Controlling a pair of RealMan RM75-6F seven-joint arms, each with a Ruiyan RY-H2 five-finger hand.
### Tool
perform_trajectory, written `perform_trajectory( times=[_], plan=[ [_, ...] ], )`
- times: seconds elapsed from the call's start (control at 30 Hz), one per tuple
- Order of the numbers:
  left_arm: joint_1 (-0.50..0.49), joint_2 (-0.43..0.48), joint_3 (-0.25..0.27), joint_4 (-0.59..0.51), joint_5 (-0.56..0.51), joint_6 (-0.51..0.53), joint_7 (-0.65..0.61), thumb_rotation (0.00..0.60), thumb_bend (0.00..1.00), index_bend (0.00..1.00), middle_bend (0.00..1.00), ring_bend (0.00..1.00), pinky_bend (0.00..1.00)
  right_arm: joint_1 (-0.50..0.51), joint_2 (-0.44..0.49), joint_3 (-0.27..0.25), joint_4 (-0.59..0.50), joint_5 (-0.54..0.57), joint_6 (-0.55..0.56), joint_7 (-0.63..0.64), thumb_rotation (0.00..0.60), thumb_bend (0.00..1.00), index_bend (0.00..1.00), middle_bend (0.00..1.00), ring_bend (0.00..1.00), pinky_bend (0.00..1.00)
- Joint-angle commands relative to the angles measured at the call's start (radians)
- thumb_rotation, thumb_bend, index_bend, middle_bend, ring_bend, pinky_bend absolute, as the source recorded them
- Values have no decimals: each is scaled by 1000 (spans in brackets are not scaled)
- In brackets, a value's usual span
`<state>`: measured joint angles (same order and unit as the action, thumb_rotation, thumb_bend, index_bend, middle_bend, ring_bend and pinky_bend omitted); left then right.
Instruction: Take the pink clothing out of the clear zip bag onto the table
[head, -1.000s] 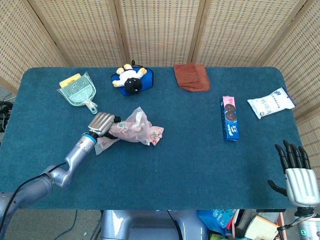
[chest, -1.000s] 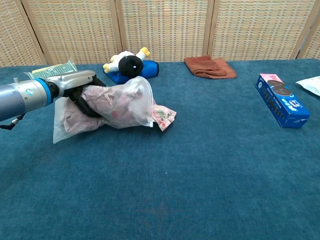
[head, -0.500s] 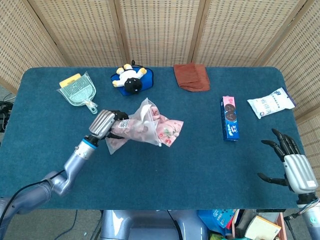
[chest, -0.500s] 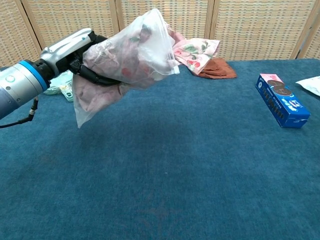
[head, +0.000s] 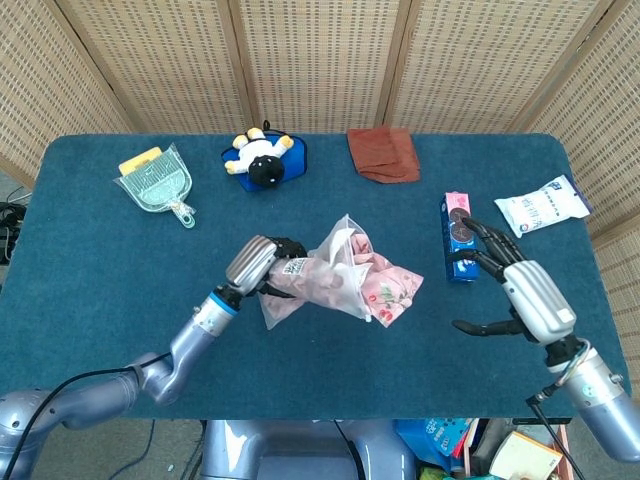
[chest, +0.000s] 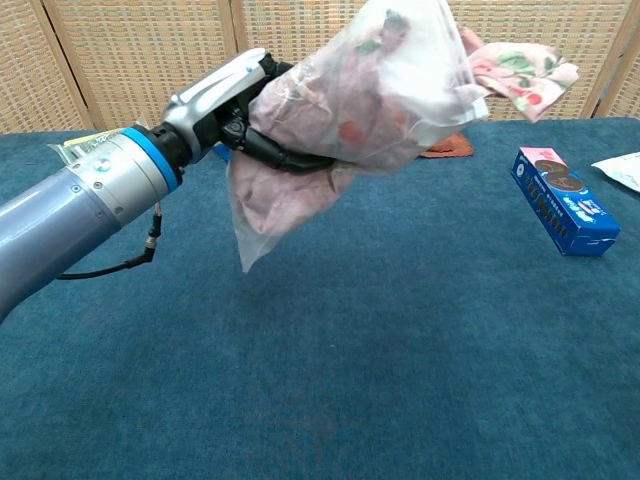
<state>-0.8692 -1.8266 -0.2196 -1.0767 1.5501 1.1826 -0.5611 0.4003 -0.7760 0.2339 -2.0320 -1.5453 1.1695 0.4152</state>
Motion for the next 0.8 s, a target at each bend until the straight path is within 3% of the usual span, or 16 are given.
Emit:
perform_trajectory(
  times=[0.03,0.33,0.8],
  plan=[
    [-15,-29,-16,-5,-16,-7,13,600,316,619,641,559,608,53,-1,33,-49,65,-61,-66,600,0,273,0,0,0],
    [-49,-105,-39,33,-39,-14,33,600,315,619,641,559,608,145,-88,65,-61,202,-123,-219,600,0,273,0,0,0],
    [-95,-172,-56,92,-43,-17,61,600,315,620,641,559,608,237,-157,90,-63,357,-198,-286,600,0,288,0,0,0]
  ],
)
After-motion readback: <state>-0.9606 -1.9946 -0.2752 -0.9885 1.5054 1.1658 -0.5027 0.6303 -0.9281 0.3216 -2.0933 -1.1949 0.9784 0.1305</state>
